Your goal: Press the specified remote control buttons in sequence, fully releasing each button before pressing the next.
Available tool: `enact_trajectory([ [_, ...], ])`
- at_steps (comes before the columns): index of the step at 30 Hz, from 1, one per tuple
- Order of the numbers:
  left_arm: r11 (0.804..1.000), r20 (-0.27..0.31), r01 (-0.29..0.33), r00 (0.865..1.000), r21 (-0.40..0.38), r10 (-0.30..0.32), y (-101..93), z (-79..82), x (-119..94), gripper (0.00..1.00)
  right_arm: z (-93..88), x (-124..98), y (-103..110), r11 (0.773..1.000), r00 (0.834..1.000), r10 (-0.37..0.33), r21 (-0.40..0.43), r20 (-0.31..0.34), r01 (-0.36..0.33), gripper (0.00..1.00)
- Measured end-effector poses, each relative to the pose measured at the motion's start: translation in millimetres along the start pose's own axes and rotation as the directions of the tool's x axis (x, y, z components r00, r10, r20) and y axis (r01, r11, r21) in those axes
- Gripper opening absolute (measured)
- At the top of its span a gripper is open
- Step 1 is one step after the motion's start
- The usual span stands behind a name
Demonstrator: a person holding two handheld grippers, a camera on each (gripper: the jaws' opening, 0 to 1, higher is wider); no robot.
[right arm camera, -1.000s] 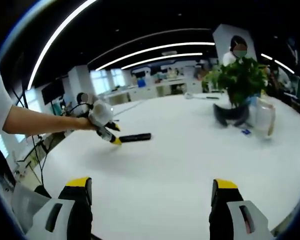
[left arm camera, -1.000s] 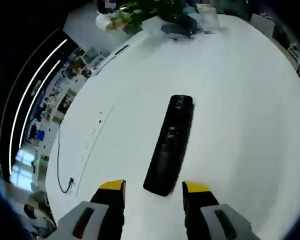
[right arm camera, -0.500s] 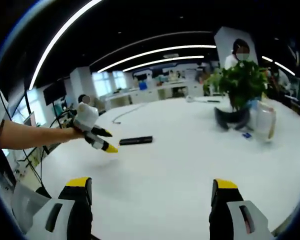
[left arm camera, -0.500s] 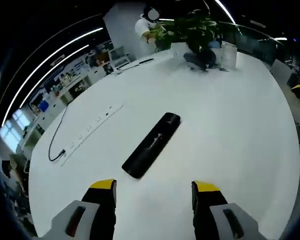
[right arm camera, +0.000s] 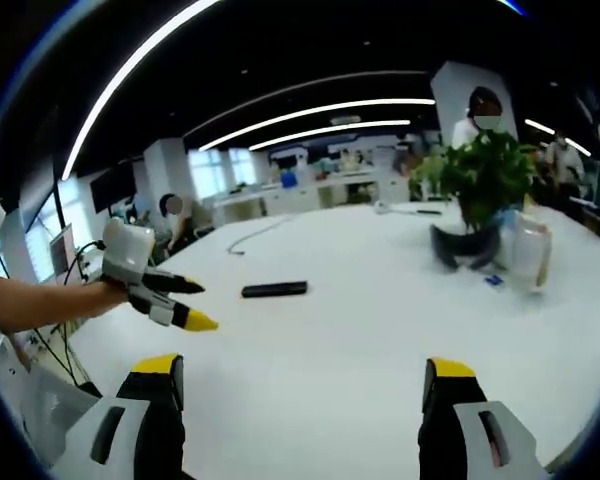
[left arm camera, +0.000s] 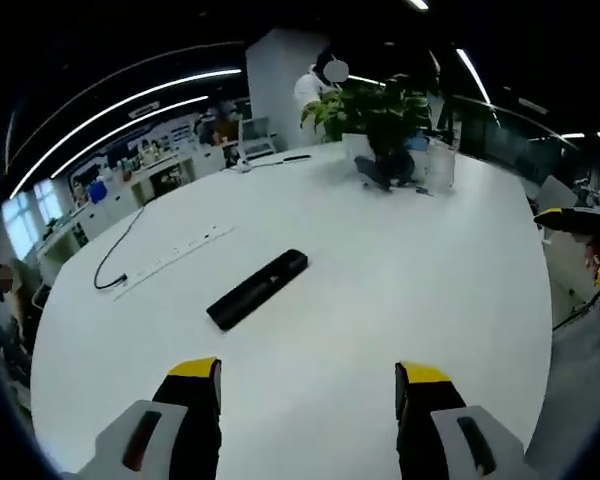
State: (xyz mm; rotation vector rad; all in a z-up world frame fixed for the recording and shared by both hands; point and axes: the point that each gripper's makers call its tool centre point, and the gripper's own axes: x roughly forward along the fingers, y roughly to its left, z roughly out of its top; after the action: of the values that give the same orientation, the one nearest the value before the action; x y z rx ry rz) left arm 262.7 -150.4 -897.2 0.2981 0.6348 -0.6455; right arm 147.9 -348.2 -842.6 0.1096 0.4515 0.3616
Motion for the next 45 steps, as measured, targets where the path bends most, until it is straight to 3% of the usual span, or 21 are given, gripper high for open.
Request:
enact_trajectory([
  [6,0.999,0.075,-0.040,0.996,-0.037,0.042,-6.0,10.8,-25,0.77,4.1,-2,1,1.000,1.000,0.001,-0.013,0.017,-0.001,0.99],
  [10,0.997,0.127,-0.068,0.989,-0.040,0.073,-9.8,14.2,-43,0.85,7.0,-3,1,1.000,0.999,-0.001,-0.015,0.032,0.002,0.99],
  [16,0.993,0.152,-0.085,0.984,-0.079,0.096,-13.8,10.7,-64,0.88,8.9,-3,4,1.000,0.999,0.008,-0.017,0.042,-0.007,0.99],
  [24,0.986,0.165,-0.120,0.976,-0.117,0.139,-27.0,-3.7,-88,0.88,10.8,-6,3,1.000,0.998,0.004,-0.014,0.057,-0.004,0.99],
  [28,0.978,0.204,-0.173,0.959,-0.119,0.195,-26.1,-8.8,-104,0.87,10.3,-6,2,1.000,0.998,0.005,-0.013,0.058,-0.004,0.99],
  [30,0.974,0.183,-0.187,0.961,-0.128,0.209,-25.5,-17.5,-109,0.87,9.7,-6,3,1.000,0.998,0.007,-0.011,0.055,-0.007,0.99],
  [38,0.945,0.179,-0.272,0.936,-0.179,0.303,-16.4,-41.3,-135,0.87,13.9,-8,3,0.999,0.997,-0.003,-0.039,0.073,0.006,0.99],
  [45,0.927,0.189,-0.299,0.920,-0.227,0.343,-12.4,-53.8,-146,0.94,18.4,-10,2,0.999,0.996,-0.017,-0.032,0.088,0.020,0.99],
])
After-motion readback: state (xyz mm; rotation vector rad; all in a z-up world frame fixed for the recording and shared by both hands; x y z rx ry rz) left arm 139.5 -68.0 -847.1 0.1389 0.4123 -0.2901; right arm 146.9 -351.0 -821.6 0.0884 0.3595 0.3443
